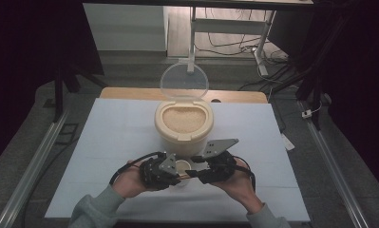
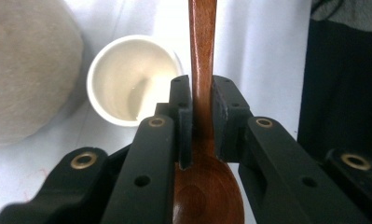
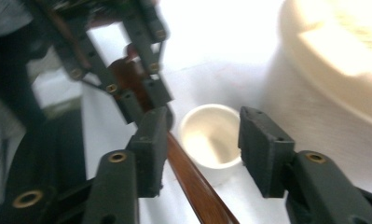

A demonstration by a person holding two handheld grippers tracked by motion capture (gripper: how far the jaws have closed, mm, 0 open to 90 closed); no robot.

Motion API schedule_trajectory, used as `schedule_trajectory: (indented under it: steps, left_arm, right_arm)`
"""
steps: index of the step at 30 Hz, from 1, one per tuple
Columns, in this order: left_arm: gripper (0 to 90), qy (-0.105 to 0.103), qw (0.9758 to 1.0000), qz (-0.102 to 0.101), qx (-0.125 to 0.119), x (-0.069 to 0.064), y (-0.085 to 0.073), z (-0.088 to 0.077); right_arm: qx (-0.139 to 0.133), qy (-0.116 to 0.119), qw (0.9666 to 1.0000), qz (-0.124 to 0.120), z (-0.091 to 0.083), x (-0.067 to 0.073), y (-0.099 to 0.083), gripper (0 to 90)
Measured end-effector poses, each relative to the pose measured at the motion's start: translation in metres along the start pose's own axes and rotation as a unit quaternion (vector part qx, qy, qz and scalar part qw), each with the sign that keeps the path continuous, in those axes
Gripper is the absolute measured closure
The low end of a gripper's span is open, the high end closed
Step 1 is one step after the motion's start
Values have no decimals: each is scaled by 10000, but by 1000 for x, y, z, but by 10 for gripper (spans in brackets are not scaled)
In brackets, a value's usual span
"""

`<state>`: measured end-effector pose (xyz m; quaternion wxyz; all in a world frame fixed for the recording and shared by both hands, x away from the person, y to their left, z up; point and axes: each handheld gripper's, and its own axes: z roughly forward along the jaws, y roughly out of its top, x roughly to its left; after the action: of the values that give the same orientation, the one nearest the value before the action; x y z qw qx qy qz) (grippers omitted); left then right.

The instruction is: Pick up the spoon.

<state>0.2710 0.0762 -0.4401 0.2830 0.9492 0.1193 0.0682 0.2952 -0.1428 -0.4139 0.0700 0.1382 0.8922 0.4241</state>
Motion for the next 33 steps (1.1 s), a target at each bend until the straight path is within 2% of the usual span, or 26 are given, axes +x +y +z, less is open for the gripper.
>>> schedule_trajectory:
  steps: [1, 2, 3, 5, 10, 11, 12, 13, 15, 26, 33]
  left_arm:
    - [781, 31, 10000, -29, -35, 0, -1, -1]
    - [781, 107, 9999, -68, -105, 2, -2, -3]
    - [781, 107, 9999, -68, -105, 2, -2, -3]
    - [781, 187, 9995, -152, -195, 3, -4, -5]
    - [781, 347, 9984, -258, -367, 5, -7, -9]
    - [781, 367, 9982, -268, -390, 6, -7, -10]
    - [781, 406, 9978, -296, -423, 6, -8, -10]
    - [781, 417, 9977, -308, -438, 6, -8, -10]
    - [781, 464, 9972, -343, -477, 7, -9, -10]
    - [782, 706, 9936, -499, -732, 9, -13, -15]
    - [782, 748, 9920, -506, -888, 8, -12, -18]
  right_arm:
    - [-77, -63, 9999, 74, -2, -1, -1, 481]
    - [-198, -224, 9993, 217, -6, -3, -3, 466]
    - [-198, -224, 9993, 217, -6, -3, -3, 466]
    - [-305, -381, 9984, 300, -10, -4, -6, 452]
    - [-512, -682, 9947, 573, -20, -8, -14, 447]
    - [-592, -737, 9931, 693, -24, -10, -18, 446]
    - [-592, -737, 9931, 693, -24, -10, -18, 446]
    - [-673, -790, 9913, 811, -27, -12, -21, 438]
    - [-689, -822, 9906, 853, -29, -13, -23, 435]
    - [-957, -996, 9815, 1323, -35, -17, -40, 404]
    - [-963, -958, 9796, 1483, -30, -17, -44, 390]
